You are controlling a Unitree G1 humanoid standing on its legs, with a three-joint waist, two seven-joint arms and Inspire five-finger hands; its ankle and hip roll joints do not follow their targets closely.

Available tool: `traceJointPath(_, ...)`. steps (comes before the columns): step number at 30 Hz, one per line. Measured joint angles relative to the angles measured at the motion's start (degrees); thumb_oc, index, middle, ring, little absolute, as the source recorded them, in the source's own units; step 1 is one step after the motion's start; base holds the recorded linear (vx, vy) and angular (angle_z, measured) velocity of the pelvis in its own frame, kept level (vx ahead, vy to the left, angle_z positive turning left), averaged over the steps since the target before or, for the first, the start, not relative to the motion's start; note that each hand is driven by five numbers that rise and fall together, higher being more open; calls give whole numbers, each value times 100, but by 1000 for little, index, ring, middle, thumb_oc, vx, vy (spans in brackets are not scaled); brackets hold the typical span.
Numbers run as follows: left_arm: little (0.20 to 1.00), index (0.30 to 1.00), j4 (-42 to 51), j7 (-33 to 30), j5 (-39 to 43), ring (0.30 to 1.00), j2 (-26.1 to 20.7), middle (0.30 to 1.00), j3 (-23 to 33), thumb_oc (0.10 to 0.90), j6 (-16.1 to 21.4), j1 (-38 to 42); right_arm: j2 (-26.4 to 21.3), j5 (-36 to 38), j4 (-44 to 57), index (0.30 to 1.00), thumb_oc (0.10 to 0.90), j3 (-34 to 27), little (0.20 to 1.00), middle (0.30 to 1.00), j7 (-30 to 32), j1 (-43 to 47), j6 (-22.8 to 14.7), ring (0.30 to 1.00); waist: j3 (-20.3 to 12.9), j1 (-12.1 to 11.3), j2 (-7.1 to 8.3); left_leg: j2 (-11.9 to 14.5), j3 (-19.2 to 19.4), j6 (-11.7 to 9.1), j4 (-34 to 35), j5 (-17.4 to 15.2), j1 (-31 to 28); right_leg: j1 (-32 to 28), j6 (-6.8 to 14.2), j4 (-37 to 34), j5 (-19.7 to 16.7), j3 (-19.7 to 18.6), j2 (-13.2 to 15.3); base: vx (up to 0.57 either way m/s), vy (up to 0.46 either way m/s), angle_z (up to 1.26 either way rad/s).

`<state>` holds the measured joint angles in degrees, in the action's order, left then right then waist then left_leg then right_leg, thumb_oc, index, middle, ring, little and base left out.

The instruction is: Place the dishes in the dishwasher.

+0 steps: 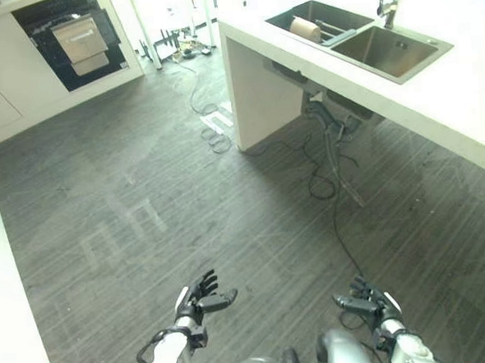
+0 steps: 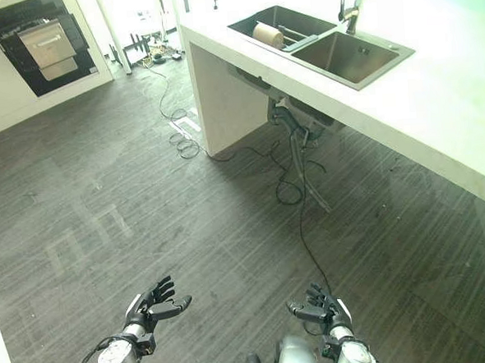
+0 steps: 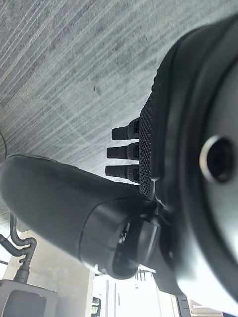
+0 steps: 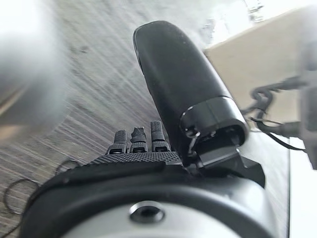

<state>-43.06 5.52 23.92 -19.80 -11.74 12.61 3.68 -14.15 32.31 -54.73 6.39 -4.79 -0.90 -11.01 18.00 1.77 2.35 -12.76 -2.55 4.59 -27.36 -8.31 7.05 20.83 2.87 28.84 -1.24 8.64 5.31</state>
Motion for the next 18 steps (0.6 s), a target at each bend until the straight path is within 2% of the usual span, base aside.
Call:
traceJointPath(1,900,900,210,-18,0,900,21,900,7,800,31,-210,-124,8,-2,900,800,-32,900,900,-77,-124,-27,900,-74,-23,-148,387,-178,541,322,-217,-14,235,413,-226,191,225,-113,284,-89,30)
traceJointPath(2,900,900,-43,-143,22,900,40,900,275,800,-41,-297,-134,26,16,900,800,-44,900,900,-117,-38,10,900,-9,-198,66,223,137,335,209,-433,-105,479,347,-962,278,331,11,297,-100,-23)
traceJointPath(3,900,900,-363,-243,19,900,132,900,369,800,-215,-305,-244,38,106,900,800,-168,900,900,-239,-14,-96,900,11,-113,63,125,240,469,49,-648,-138,808,198,-1156,270,418,7,442,-155,-51)
traceJointPath(4,900,900,-691,-238,22,900,295,900,339,800,-360,-511,-367,39,75,900,800,-430,900,900,-334,90,-151,900,66,144,-150,-38,245,497,103,-814,-431,1149,-33,-1135,159,566,63,470,-165,-14)
traceJointPath(6,900,900,-734,-185,11,900,466,900,283,800,-364,-800,-395,43,81,900,800,-466,900,900,-325,-71,-126,900,20,276,-325,-124,179,445,695,-837,-1160,1006,-386,-895,98,803,-7,542,-203,-4)
traceJointPath(7,900,900,-720,-137,-3,900,545,900,282,800,-362,-837,-414,42,81,900,800,-450,900,900,-324,-130,-117,900,-42,255,-424,-120,143,431,925,-831,-1395,823,-569,-816,87,969,-112,469,-179,-17)
traceJointPath(8,900,900,-659,-96,-9,900,610,900,280,800,-350,-924,-440,41,84,900,800,-375,900,900,-323,-131,-94,900,-113,233,-526,-112,143,394,1076,-809,-1619,546,-925,-750,161,1209,-279,386,-151,-31)
traceJointPath(9,900,900,-614,-89,-11,900,666,900,286,800,-350,-986,-445,40,100,900,800,-322,900,900,-322,-140,-95,900,-205,235,-541,-206,209,296,1033,-761,-1738,144,-1294,-867,241,1291,-435,375,-152,-31)
traceJointPath(10,900,900,-609,-72,-10,900,689,900,299,800,-350,-1023,-461,36,93,900,800,-239,900,900,-319,-123,-94,900,-286,191,-438,-372,245,-4,781,-768,-1737,-238,-1734,-1246,-41,955,-438,378,-162,-19)
traceJointPath(11,900,900,-646,-73,-11,900,733,900,291,800,-360,-908,-471,35,41,900,800,-255,900,900,-288,-71,-76,900,-296,187,-529,-283,152,-233,458,-1002,-1673,-282,-1673,-1166,-141,845,-477,311,-145,1)
traceJointPath(12,900,900,-532,-46,-6,900,685,900,315,800,-321,-839,-409,33,51,900,800,-255,900,900,-260,-97,-33,900,-374,143,-584,14,-31,-285,338,-1294,-1596,-390,-1606,-1155,-5,824,-512,317,-165,2)
traceJointPath(13,900,900,-424,-41,3,900,616,900,344,800,-276,-784,-397,25,78,900,800,-200,900,900,-286,-112,-22,900,-372,72,-541,270,-81,-443,364,-1405,-1592,-507,-1614,-1155,93,752,-518,310,-183,-3)
traceJointPath(14,900,900,-303,-38,6,900,520,900,360,800,-272,-709,-428,-29,145,900,800,-134,900,900,-308,-102,-18,900,-390,-20,-495,622,-112,-735,455,-1353,-1536,-657,-1547,-1100,226,709,-473,314,-190,-12)
traceJointPath(15,900,900,-156,-43,6,900,474,900,370,800,-265,-677,-547,-62,342,900,800,-93,900,900,-319,-108,-22,900,-415,-20,-494,880,-369,-976,676,-1021,-1513,-682,-1259,-725,444,710,-370,325,-203,-20)
traceJointPath(16,900,900,-112,-56,4,900,499,900,393,800,-259,-717,-665,-62,406,900,800,-64,900,900,-327,-20,-21,900,-445,-16,-563,797,-352,-912,631,-903,-1624,-728,-1139,-619,522,612,-324,264,-158,-8)
traceJointPath(17,900,900,-139,-61,5,900,512,900,375,800,-260,-699,-731,-61,485,900,800,-61,900,900,-320,34,-23,900,-457,25,-578,718,-244,-1049,438,-745,-1566,-782,-1069,-597,630,601,-281,251,-140,-11)
traceJointPath(18,900,900,-147,-96,7,900,519,900,356,800,-260,-623,-788,-62,484,900,800,-66,900,900,-325,111,-24,900,-450,55,-468,547,-115,-1264,35,-393,-1355,-777,-967,-513,780,504,-107,268,-177,-21)
